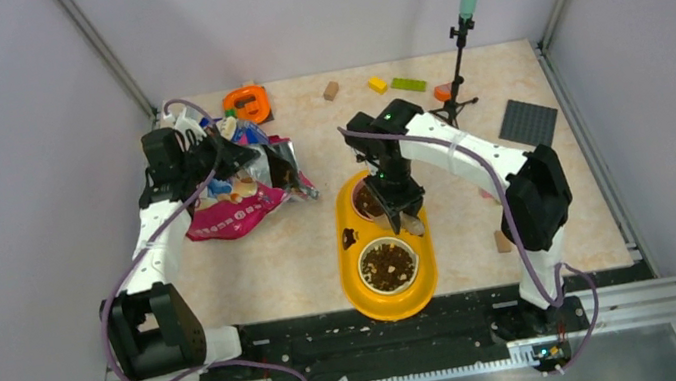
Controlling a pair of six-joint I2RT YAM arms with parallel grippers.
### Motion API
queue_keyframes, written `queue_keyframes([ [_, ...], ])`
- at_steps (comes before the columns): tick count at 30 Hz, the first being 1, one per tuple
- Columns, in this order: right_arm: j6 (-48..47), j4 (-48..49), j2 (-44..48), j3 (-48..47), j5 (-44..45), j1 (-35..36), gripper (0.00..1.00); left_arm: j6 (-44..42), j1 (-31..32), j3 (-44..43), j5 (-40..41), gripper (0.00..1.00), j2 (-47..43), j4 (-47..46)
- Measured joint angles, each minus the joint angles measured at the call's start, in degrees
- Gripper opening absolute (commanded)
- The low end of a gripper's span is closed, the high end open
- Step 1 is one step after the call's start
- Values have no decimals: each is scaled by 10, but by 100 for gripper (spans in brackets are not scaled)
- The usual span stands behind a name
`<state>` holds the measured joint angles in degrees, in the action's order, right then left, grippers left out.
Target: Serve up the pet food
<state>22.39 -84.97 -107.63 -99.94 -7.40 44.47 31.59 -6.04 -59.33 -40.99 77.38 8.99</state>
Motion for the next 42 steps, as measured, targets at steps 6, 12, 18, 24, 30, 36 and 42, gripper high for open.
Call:
queue_keyframes([
  [6,5,0,2,-10,-2,-11,0,0,-2,2,-1,0,0,0],
  [12,8,1,13,-8,-1,-29,0,0,-2,6,-1,0,-2,-1],
  [18,7,2,31,21,2,-30,0,0,-3,10,1,0,-7,-1],
  [24,7,1,34,19,8,-39,0,0,-3,12,2,0,-12,-2],
  [30,1,3,45,26,19,-47,0,0,-3,17,5,0,-17,-5],
  [36,-17,2,67,64,17,-61,0,1,-3,22,5,0,-20,-9],
  [42,-19,0,70,64,16,-63,0,5,-4,29,10,0,-29,-13],
])
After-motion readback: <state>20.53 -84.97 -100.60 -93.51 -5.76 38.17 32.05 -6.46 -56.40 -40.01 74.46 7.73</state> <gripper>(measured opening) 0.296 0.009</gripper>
